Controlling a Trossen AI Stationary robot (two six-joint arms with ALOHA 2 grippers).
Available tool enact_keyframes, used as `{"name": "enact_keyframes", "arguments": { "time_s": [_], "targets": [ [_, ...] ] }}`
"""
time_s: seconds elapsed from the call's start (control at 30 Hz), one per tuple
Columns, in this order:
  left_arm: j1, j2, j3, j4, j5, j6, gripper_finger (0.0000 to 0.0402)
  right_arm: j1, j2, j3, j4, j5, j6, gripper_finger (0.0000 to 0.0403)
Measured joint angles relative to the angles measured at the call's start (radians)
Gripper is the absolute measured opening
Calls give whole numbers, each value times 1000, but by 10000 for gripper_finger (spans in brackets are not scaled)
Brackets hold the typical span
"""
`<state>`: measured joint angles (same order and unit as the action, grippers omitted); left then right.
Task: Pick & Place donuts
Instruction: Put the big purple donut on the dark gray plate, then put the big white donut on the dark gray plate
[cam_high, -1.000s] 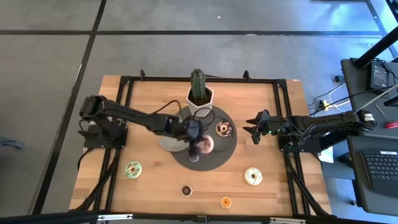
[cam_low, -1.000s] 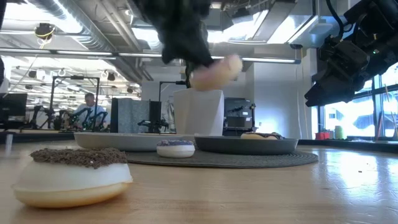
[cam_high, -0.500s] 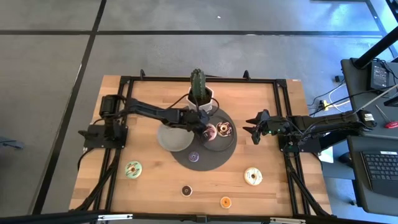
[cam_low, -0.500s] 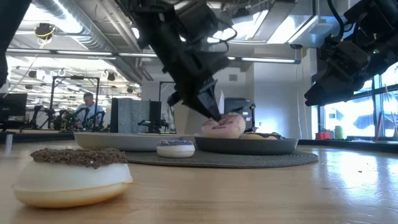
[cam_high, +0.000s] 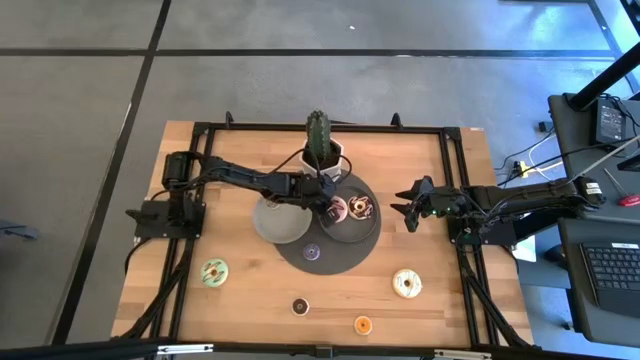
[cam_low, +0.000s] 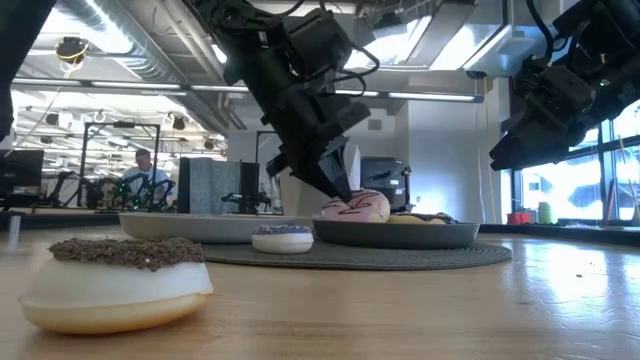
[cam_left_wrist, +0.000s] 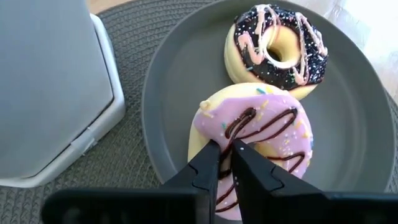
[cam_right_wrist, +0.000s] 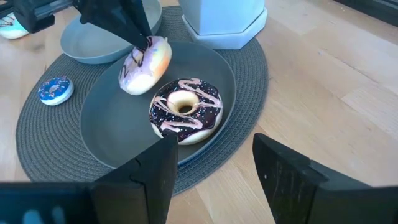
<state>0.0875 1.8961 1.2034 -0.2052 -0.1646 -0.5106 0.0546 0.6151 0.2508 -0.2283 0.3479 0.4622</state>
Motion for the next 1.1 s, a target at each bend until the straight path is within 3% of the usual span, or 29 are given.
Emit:
{"name": "enact_keyframes", "arguments": {
  "time_s": [0.33,0.57,0.9,0.97,1.1],
  "targets": [
    [0,0,0,0,-82,-1,78,0,0,0,0,0,0,209],
    [-1,0,0,0,-63,-3,107,0,0,0,0,0,3,209],
    [-1,-9,0,-3,-121,8,158,0,-3,4,-2,-2,0,209],
    [-5,-35,0,-1,-121,38,163,3,-3,31,-2,-41,-39,209],
    [-48,-115,0,-15,-107,142,168,56,14,133,-28,-275,-206,209]
  ]
}}
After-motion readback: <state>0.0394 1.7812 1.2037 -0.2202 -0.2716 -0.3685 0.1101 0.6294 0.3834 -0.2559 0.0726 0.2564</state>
